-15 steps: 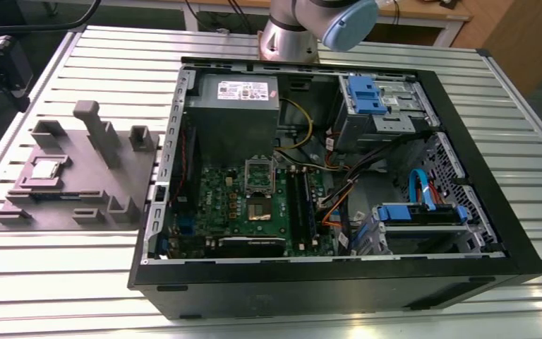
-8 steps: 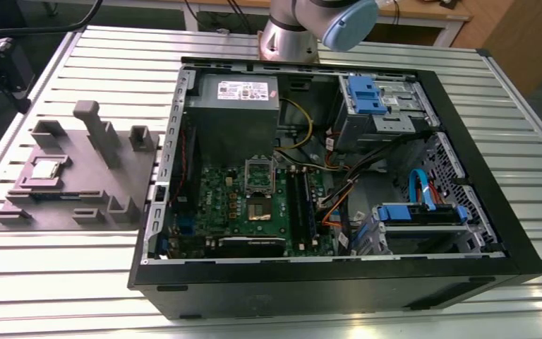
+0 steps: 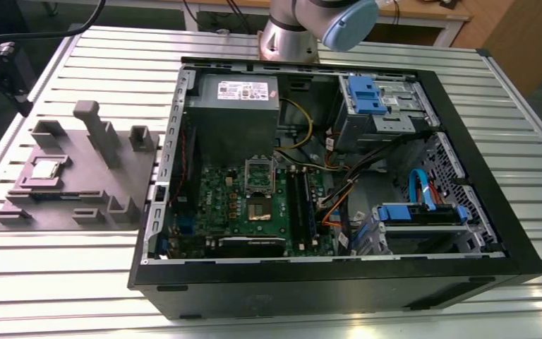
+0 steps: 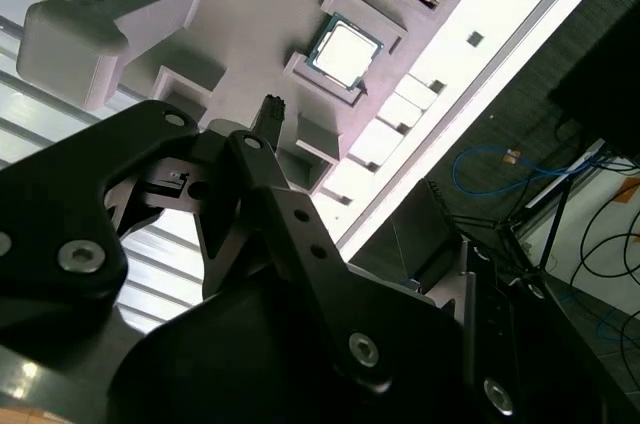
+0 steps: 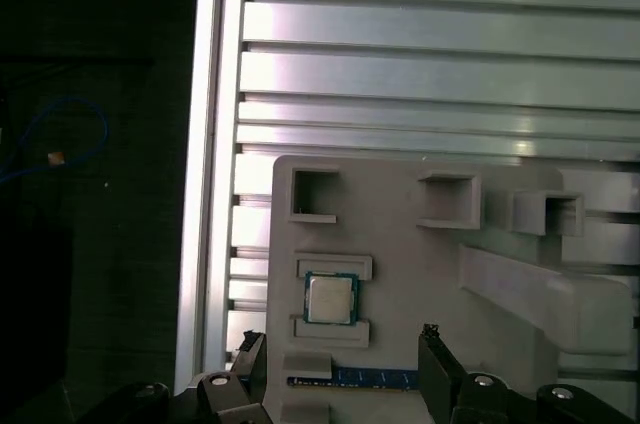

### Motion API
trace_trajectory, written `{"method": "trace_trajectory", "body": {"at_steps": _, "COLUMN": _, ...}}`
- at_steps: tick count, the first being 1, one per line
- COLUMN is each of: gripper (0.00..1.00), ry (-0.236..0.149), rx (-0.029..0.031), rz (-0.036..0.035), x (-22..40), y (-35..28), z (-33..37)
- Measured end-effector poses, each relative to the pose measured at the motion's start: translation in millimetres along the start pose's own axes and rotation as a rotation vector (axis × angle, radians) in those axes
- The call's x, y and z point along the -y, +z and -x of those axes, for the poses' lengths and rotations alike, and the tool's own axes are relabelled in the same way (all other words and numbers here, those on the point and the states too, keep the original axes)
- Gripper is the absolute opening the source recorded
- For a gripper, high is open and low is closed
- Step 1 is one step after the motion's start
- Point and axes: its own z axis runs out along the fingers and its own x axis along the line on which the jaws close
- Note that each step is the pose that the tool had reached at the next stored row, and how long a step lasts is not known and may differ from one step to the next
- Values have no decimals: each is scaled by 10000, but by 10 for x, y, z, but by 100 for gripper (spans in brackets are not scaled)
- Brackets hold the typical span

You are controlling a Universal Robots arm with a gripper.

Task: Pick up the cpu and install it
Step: 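Pick up the cpu and move it towards the insertion slot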

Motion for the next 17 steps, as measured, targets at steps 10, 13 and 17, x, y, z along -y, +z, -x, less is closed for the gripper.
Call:
{"method": "trace_trajectory", "body": {"at_steps": 10, "gripper": 71, "ry": 0, "rx": 1, "rz": 0, "x": 1, "y": 32, "z": 0}}
{"method": "trace_trajectory", "body": {"at_steps": 13, "gripper": 71, "ry": 0, "rx": 1, "rz": 0, "x": 1, "y": 32, "z": 0}}
{"method": "trace_trajectory", "body": {"at_steps": 17, "gripper": 71, "ry": 0, "rx": 6, "rz": 3, "x": 2, "y": 43, "z": 1}}
